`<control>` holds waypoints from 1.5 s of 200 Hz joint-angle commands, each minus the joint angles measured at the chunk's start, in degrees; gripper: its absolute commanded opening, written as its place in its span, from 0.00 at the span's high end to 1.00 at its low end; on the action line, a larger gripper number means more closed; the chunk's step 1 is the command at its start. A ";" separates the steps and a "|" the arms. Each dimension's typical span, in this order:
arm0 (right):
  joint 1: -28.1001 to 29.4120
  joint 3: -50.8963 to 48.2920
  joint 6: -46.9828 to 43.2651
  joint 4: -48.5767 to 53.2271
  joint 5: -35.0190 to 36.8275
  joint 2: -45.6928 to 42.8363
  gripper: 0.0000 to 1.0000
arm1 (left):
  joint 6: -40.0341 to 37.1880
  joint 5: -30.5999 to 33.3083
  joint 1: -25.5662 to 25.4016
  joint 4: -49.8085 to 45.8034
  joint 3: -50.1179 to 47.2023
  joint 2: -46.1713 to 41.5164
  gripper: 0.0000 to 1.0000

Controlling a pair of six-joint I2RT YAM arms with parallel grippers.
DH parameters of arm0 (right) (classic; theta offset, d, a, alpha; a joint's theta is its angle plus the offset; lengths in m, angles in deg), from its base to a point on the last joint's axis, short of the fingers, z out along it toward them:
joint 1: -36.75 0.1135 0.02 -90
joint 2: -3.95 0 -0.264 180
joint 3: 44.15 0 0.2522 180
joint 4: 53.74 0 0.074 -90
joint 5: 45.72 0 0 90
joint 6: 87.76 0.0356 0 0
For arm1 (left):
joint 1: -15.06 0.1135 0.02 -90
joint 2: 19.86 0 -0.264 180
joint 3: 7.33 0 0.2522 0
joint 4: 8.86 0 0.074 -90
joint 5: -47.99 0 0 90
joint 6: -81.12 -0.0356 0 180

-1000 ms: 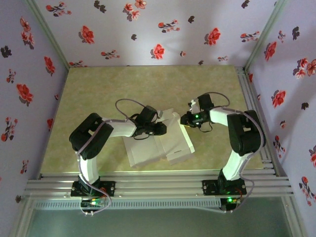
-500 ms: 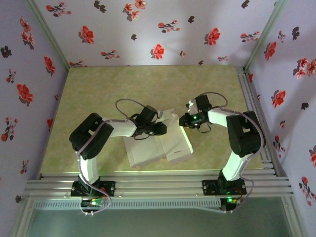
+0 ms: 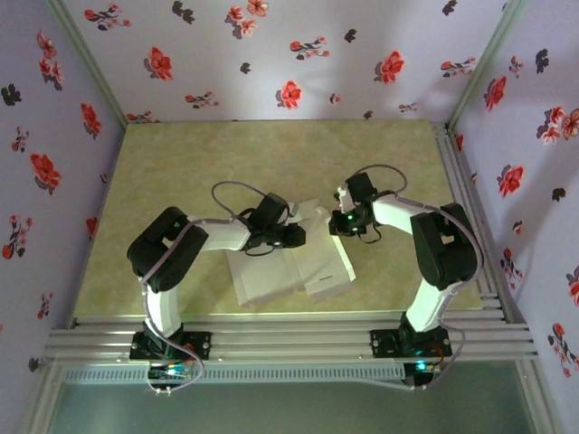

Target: Fold the paper box

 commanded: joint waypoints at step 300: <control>34.94 9.07 -46.96 -7.47 81.47 -0.88 0.96 | -15.17 -28.67 26.77 30.43 -7.14 -2.17 0.58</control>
